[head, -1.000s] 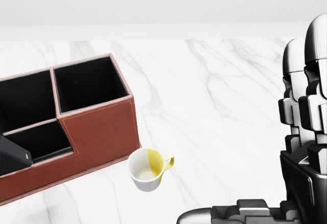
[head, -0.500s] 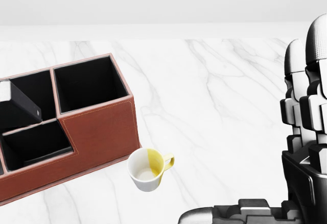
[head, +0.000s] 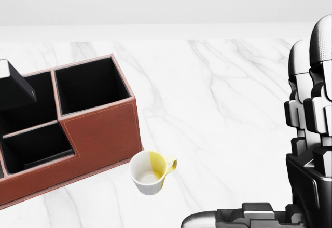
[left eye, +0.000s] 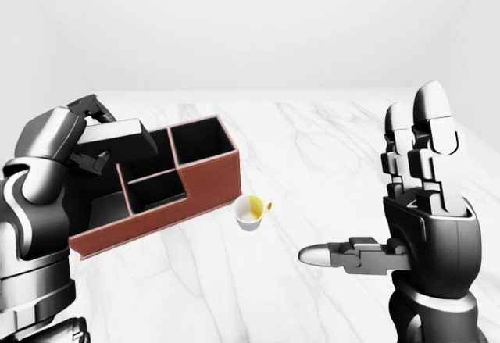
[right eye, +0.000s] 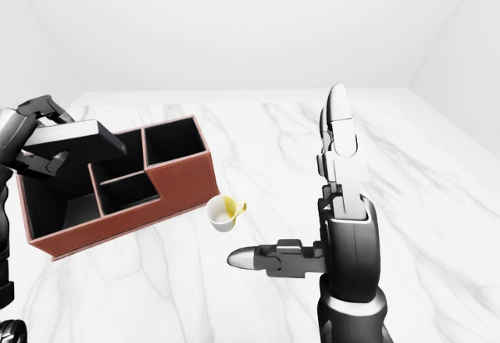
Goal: Pick up the book and place it in the front compartment of the caddy.
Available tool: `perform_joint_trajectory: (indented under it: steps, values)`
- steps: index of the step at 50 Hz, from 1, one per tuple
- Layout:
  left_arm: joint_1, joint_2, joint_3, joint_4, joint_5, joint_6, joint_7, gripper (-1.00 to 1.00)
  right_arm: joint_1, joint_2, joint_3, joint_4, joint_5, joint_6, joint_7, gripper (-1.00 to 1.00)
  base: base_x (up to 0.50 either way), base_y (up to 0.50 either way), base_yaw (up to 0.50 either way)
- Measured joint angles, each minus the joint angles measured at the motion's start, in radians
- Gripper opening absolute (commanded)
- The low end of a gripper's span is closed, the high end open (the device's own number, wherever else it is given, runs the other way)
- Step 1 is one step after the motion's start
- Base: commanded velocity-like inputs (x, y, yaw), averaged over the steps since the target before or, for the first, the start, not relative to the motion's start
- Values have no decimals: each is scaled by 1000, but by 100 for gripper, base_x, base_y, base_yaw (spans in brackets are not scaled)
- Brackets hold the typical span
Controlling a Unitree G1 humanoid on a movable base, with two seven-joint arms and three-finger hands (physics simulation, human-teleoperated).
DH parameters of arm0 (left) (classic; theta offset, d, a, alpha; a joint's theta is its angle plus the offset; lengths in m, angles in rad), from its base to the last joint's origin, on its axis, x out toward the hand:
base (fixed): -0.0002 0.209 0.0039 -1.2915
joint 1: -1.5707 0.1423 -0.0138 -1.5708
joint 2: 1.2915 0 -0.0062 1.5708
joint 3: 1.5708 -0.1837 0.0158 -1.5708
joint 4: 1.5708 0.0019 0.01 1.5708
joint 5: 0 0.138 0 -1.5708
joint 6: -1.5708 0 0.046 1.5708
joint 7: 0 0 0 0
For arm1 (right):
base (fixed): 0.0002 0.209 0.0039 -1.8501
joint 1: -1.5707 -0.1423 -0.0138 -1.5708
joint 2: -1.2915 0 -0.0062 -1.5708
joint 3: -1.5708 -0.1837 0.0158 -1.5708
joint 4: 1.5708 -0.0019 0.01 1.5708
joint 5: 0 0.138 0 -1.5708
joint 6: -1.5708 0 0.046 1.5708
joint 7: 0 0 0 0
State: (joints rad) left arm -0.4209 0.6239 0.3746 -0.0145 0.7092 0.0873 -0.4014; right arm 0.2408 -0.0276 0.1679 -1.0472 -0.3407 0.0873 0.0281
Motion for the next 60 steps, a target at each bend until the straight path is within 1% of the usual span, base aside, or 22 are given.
perform_joint_trajectory:
  steps: [8,25,35,47,60]
  values:
    - [-36,-4,-32,100,4,0,70,-98,0,0,-2,0,0,0,2,100,0,0,0]
    - [-110,-10,-92,362,-28,0,230,-98,-3,0,0,0,-3,0,1,100,0,0,0]
    - [-151,-10,-123,488,-36,0,306,-99,-2,0,2,0,-4,0,1,100,0,0,0]
    - [-208,-10,-149,588,-38,0,394,-99,0,-1,5,0,-5,0,1,100,0,0,0]
    - [-255,-22,-168,624,-39,0,455,-98,-4,-2,11,0,-10,0,0,100,0,0,0]
